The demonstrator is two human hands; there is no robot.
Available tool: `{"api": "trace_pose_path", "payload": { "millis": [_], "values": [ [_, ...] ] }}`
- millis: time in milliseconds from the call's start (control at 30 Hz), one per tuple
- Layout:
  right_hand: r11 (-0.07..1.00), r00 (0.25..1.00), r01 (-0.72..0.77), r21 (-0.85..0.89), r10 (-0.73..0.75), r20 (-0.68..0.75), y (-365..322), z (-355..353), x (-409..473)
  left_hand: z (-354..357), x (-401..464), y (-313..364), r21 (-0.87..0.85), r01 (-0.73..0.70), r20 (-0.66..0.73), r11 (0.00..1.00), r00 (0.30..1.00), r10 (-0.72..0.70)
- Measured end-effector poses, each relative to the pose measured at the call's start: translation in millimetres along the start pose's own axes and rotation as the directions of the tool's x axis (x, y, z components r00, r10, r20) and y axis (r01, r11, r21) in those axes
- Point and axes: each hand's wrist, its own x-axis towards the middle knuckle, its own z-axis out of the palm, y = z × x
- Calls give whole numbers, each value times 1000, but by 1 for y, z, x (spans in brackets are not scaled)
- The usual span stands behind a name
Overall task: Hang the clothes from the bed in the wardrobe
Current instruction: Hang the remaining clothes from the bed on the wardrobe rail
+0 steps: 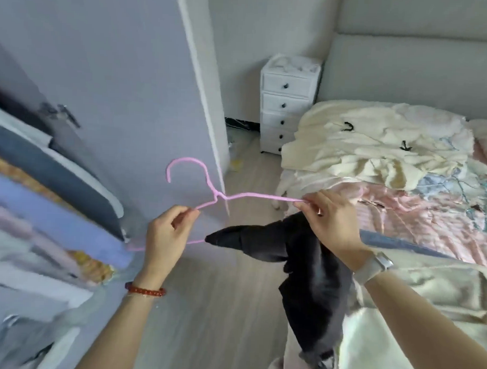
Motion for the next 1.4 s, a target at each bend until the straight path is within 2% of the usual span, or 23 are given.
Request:
{"api": "trace_pose_path", "payload": {
  "millis": [133,200,267,367,433,467,500,567,633,700,767,933,1067,1133,1200,1267,1367,1400],
  "values": [
    [989,955,74,131,-108,278,-77,40,8,-88,-18,-38,94,13,-153,995,988,2],
    [967,920,151,205,-213,328,-114,59,3,-126,-27,-53,112,58,-226,992,974,-32],
    [944,901,137,299,-244,359,-155,75,5,-163,-34,-61,169,77,-332,983,943,-17],
    [884,903,123,451,-288,318,-224,94,21,-213,-38,-67,347,121,-518,930,852,83],
    [832,901,153,533,-340,271,-271,101,34,-245,-41,-69,392,225,-671,892,733,110],
    [810,896,169,561,-363,254,-293,103,41,-257,-45,-70,404,245,-715,881,686,137],
    [793,890,184,581,-385,243,-311,105,47,-267,-50,-72,444,230,-718,866,670,190],
    [762,875,206,615,-424,232,-343,109,58,-276,-61,-78,626,152,-597,765,724,346],
    [715,863,230,661,-463,201,-368,113,65,-281,-68,-86,774,91,-415,626,821,393],
    [669,853,254,699,-495,165,-390,120,68,-292,-68,-93,812,112,-326,572,901,286],
    [658,844,269,703,-512,157,-404,128,68,-307,-69,-100,821,161,-305,548,935,182],
    [706,850,189,683,-465,246,-412,163,77,-348,-93,-125,785,298,-408,543,909,90],
    [656,819,192,730,-517,248,-424,178,80,-349,-106,-132,738,430,-512,521,859,17],
    [612,796,220,760,-563,222,-437,185,79,-333,-95,-125,755,374,-454,538,891,18],
    [590,778,204,781,-582,236,-450,194,78,-312,-74,-118,812,216,-297,541,953,65],
    [575,758,151,804,-589,279,-457,203,82,-294,-50,-117,839,112,-194,532,976,100],
    [525,725,73,848,-611,317,-460,217,91,-285,-26,-118,753,154,-303,639,944,129],
    [520,717,27,854,-605,346,-460,222,94,-285,-22,-120,747,173,-337,642,931,142]
  ]
}}
